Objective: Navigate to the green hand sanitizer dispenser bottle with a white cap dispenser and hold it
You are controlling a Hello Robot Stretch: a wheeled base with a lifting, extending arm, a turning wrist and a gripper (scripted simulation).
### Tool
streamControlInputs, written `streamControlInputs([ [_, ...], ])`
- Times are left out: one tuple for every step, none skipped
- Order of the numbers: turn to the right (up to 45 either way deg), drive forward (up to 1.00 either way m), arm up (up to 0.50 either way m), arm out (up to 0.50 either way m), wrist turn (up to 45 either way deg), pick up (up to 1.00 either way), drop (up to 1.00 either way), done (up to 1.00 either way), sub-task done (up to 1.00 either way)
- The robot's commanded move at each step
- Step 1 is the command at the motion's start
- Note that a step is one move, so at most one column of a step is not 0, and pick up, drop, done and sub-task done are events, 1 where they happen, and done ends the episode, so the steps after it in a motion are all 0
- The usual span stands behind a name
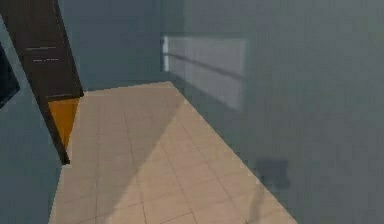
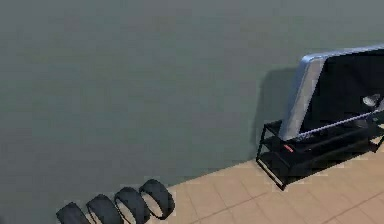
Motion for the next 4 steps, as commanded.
streamControlInputs([
  [0.0,0.25,0.00,0.00,0.0,0.00,0.00,0.00,0.00],
  [-24.0,0.00,0.00,0.00,0.0,0.00,0.00,0.00,0.00],
  [0.0,1.00,0.00,0.00,0.0,0.00,0.00,0.00,0.00],
  [-3.0,0.00,0.00,0.00,0.0,0.00,0.00,0.00,0.00],
])
